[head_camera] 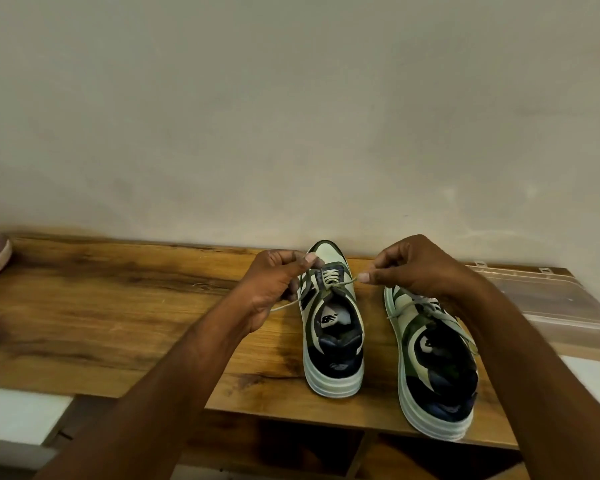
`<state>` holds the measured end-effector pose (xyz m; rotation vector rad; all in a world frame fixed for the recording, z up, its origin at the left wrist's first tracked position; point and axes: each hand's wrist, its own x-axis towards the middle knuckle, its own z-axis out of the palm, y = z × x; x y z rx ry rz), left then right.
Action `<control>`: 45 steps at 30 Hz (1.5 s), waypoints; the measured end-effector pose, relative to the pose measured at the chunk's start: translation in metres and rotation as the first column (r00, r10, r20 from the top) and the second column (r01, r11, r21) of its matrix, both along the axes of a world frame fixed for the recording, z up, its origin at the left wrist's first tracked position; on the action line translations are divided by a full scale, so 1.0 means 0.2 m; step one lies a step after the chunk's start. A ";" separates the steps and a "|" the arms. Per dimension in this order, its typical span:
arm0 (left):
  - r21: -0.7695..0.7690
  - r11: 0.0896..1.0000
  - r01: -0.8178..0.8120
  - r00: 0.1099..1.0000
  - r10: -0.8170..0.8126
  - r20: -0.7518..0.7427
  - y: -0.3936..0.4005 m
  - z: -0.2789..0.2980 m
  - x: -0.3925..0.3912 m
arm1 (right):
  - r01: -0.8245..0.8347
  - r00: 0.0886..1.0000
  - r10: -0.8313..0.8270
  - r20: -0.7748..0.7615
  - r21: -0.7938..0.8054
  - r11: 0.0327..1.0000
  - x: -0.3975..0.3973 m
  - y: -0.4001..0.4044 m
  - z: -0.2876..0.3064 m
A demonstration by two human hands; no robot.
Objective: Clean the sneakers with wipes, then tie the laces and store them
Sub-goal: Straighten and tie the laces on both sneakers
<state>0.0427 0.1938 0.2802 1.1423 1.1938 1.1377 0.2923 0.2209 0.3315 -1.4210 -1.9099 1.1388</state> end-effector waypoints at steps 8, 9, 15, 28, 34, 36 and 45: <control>-0.007 1.000 -0.007 1.000 0.007 0.023 0.01 -0.01 0.00 | 0.011 0.975 -0.069 0.213 0.260 0.965 0.04 0.05 -0.03; -0.005 1.000 -0.006 1.000 0.006 0.022 0.01 -0.01 0.00 | 0.006 0.965 -0.067 0.255 0.233 0.973 0.05 0.05 -0.03; -0.010 1.000 0.009 1.000 -0.008 0.027 0.00 -0.01 0.01 | -0.115 0.991 0.122 0.063 -0.105 0.988 0.07 0.01 0.01; 0.090 0.986 -0.140 0.987 0.132 0.096 -0.02 0.00 0.08 | 0.095 0.814 -0.260 -0.519 -0.324 0.941 -0.20 0.01 -0.17; 0.092 0.986 -0.141 0.987 0.133 0.088 -0.01 -0.03 0.12 | 0.241 0.835 -0.317 -0.449 -0.219 0.945 -0.22 0.03 -0.19; 0.104 0.986 -0.131 0.991 0.126 0.052 -0.01 -0.04 0.12 | 0.242 0.850 -0.302 -0.432 -0.190 0.952 -0.22 0.03 -0.19; 0.162 0.977 -0.142 0.990 0.137 0.038 -0.02 -0.04 0.15 | 0.192 0.843 -0.238 -0.482 -0.143 0.971 -0.25 -0.06 -0.13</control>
